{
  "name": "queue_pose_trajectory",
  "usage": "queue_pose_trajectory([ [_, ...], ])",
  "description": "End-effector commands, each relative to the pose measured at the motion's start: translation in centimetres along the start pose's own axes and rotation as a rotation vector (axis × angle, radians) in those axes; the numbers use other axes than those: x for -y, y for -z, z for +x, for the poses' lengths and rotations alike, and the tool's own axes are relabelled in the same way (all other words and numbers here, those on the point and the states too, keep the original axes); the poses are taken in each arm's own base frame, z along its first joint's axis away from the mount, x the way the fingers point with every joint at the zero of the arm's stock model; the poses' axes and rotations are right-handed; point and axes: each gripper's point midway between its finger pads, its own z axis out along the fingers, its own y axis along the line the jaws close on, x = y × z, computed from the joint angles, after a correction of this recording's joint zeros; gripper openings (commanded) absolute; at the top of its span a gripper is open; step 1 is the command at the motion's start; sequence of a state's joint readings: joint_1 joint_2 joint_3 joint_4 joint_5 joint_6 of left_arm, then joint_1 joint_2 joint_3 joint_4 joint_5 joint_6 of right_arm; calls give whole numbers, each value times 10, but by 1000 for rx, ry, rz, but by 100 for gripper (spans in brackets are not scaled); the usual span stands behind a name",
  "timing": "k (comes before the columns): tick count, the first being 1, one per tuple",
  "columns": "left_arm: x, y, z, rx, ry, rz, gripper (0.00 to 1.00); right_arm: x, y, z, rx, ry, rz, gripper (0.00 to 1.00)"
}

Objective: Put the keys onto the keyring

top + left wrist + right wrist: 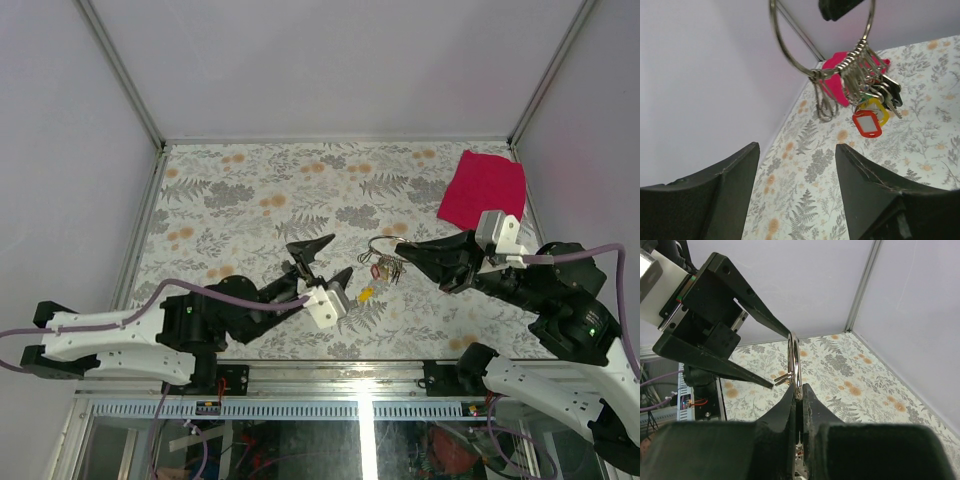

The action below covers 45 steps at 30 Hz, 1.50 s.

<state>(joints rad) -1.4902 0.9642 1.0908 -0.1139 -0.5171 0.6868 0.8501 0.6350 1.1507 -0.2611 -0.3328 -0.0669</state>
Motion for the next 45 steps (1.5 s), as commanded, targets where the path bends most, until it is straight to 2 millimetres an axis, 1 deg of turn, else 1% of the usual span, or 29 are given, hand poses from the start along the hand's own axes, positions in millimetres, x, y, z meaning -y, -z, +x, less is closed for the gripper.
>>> queue_pose_trajectory([
  [1,-31,10,-29,108,23,-124,64,2,4,-36,104,8,18,0],
  [5,-30,8,-33,115,-3,-138,65,0,4,-38,108,3,7,0],
  [9,-25,4,-39,129,-22,-124,64,-1,4,-38,114,-3,3,0],
  [14,-16,-2,-35,108,-49,-107,64,-1,8,-42,133,0,5,0],
  [24,-10,-8,-41,125,-25,-99,62,-8,9,-46,151,-5,-28,0],
  [31,-8,-8,-45,143,14,-97,61,-13,11,-49,161,0,-55,0],
  [36,-2,-6,-49,169,118,-69,61,-18,13,-54,188,6,-79,0],
  [42,2,9,-52,255,385,-48,62,-26,15,-64,226,10,-122,0],
  [45,4,16,-56,306,488,-32,62,-30,14,-68,239,5,-147,0],
])
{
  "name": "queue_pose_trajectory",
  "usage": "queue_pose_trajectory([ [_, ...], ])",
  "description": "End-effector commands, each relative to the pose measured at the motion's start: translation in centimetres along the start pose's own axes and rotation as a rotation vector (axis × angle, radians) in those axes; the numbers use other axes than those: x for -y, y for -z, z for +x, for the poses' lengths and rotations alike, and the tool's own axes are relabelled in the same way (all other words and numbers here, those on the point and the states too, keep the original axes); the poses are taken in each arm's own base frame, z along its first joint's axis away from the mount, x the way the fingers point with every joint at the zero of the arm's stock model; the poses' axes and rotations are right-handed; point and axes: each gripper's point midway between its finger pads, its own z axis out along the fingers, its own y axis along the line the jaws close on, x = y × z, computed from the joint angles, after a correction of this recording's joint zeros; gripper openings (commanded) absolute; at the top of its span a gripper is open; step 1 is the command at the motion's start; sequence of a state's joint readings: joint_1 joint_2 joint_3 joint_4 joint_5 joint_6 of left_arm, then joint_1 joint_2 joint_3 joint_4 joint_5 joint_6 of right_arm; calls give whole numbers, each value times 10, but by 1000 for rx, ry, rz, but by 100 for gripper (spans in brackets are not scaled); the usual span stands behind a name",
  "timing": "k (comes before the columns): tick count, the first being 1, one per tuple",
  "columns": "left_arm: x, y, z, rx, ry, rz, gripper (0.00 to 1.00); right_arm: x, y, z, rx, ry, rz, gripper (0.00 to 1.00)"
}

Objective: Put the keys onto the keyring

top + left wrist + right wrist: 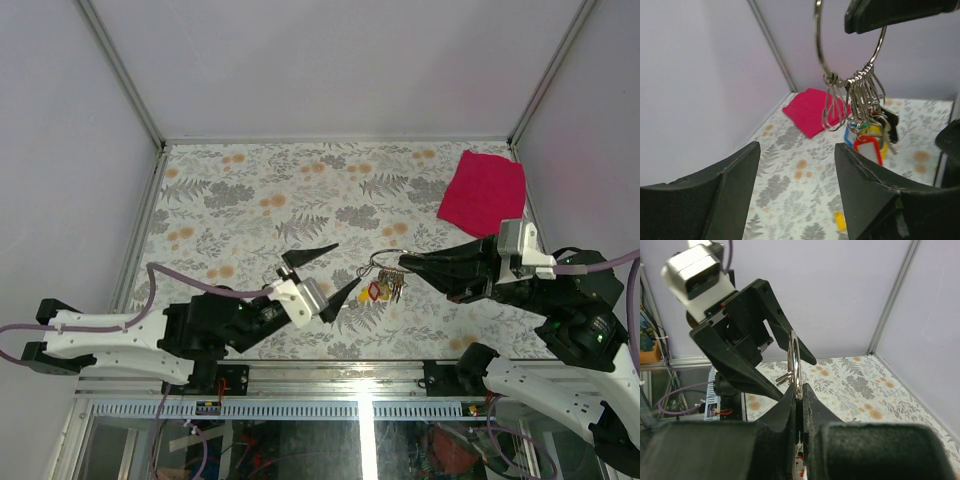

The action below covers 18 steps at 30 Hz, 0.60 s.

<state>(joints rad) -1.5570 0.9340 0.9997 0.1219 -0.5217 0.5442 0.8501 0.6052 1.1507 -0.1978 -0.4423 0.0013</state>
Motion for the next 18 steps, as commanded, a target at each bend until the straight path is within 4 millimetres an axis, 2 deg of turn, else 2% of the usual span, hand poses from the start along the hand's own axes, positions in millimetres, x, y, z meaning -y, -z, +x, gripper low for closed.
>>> queue_pose_trajectory([
  [1,-1,9,-31,161,275,-3,62,-10,1,-43,145,42,-52,0],
  [9,-7,10,-23,196,329,-70,51,-3,-8,-44,172,-30,-26,0],
  [12,-13,13,-16,193,348,-115,50,7,-18,-37,175,-101,16,0],
  [18,-30,30,1,166,400,-194,51,18,-46,-16,131,-136,13,0],
])
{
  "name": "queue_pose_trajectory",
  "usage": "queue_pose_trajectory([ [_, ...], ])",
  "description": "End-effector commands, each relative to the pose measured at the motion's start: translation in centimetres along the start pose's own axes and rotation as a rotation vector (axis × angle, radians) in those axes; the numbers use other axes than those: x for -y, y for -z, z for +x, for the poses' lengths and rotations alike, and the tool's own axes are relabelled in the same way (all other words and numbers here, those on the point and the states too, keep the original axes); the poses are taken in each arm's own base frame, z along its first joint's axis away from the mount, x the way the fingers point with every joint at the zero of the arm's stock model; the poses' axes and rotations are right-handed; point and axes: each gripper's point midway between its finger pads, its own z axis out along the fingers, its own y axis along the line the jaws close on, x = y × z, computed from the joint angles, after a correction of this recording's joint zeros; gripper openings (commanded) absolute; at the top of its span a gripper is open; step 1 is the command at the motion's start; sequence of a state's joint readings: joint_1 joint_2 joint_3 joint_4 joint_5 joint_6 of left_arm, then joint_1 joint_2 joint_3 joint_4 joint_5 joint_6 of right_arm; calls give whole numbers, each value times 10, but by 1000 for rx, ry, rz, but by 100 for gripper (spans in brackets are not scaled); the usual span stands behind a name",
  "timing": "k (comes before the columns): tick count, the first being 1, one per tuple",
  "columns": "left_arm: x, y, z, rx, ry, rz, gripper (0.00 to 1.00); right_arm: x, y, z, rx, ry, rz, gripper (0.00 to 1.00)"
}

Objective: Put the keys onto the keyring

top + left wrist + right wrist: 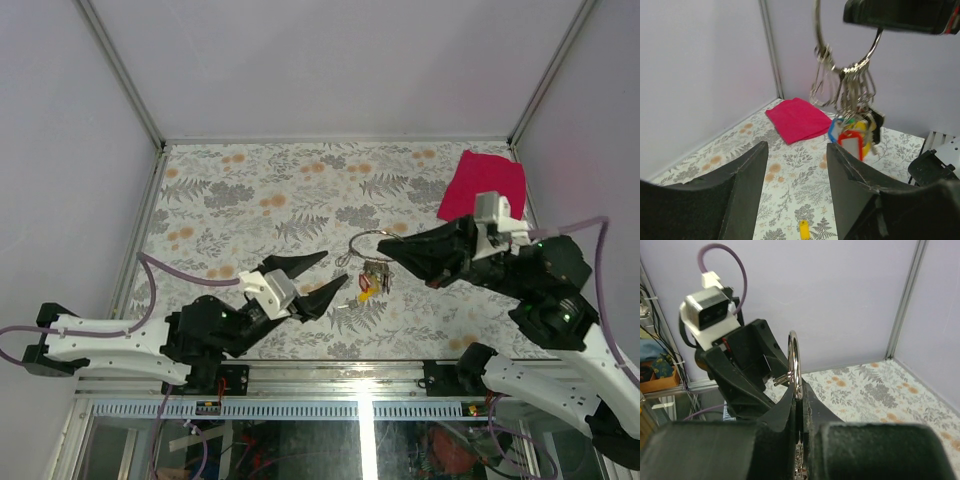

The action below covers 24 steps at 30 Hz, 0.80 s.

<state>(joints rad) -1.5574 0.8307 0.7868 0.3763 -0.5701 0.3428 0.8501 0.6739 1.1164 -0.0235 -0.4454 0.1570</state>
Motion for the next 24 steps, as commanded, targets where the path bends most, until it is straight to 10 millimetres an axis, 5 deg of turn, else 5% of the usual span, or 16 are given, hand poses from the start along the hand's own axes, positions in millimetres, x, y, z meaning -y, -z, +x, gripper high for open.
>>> queue_pose_trajectory([
  [1,-24,12,-20,69,125,-104,52,13,-25,-8,64,-10,10,0],
  [6,-33,21,-17,50,135,-123,49,16,-41,-1,70,-45,-50,0],
  [13,-39,26,-12,31,109,-138,45,35,-33,-12,160,-161,-122,0],
  [24,-36,14,-17,45,19,-145,41,27,-32,-20,162,-150,-163,0],
])
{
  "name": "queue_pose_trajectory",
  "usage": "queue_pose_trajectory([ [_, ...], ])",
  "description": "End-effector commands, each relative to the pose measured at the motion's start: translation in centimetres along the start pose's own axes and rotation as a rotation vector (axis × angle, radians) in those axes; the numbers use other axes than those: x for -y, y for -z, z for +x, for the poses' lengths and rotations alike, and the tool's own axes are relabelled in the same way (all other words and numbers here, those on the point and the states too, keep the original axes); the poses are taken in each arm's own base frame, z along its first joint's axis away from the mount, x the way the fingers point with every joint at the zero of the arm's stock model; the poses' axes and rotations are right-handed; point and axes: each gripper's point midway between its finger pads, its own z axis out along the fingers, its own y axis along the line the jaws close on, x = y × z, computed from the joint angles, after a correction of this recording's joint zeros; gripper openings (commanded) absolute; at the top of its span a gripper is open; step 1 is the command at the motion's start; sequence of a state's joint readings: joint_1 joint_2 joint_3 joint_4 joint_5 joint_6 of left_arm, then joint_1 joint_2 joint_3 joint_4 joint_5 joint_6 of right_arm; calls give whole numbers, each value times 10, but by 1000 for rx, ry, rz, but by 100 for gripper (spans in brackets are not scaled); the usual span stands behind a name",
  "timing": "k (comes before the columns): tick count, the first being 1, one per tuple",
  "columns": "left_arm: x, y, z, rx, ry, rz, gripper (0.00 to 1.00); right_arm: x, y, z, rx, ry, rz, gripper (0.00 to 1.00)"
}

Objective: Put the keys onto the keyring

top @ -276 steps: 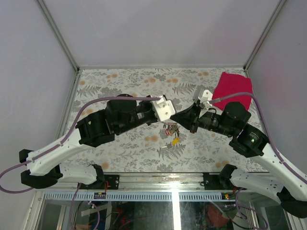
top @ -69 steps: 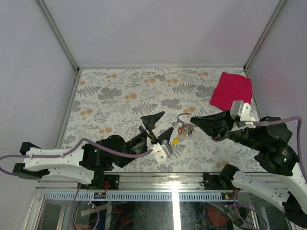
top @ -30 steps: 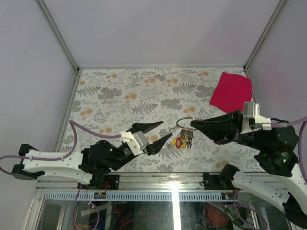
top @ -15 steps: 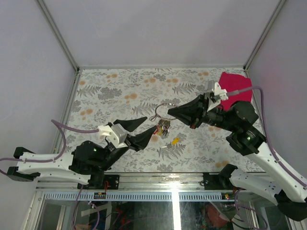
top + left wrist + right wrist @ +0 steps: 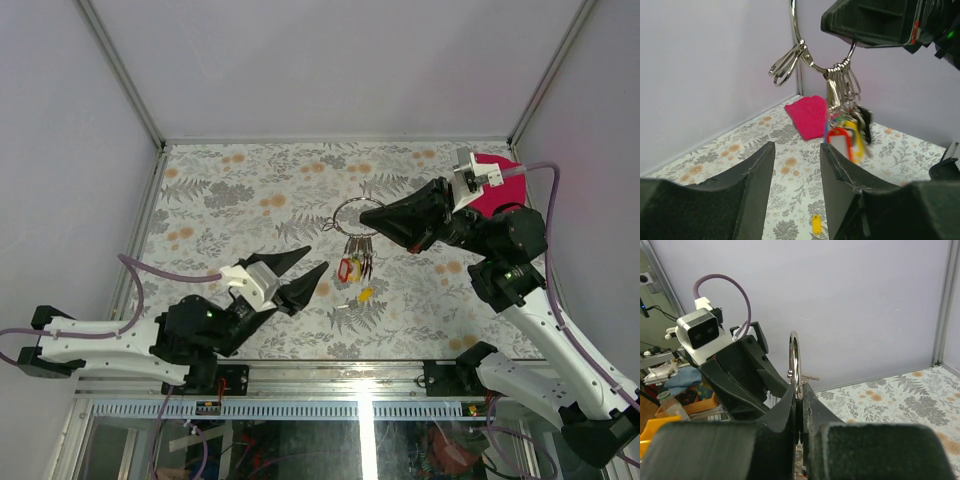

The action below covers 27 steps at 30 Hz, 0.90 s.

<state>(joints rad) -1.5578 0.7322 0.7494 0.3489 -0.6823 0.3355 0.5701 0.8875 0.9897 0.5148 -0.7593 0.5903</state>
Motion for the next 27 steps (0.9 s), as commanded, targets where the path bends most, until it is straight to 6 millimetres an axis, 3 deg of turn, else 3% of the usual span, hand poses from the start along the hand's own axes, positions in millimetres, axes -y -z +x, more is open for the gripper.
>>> queue_pose_trajectory([
  [1,-1,-8,-17,55,-12,-27,41,-29,1,-33,78,80,-92,0],
  [10,16,-24,-21,65,-74,13,36,-34,3,-32,66,85,-113,0],
  [27,15,-28,-27,65,-118,2,29,-38,5,-29,44,101,-122,0],
])
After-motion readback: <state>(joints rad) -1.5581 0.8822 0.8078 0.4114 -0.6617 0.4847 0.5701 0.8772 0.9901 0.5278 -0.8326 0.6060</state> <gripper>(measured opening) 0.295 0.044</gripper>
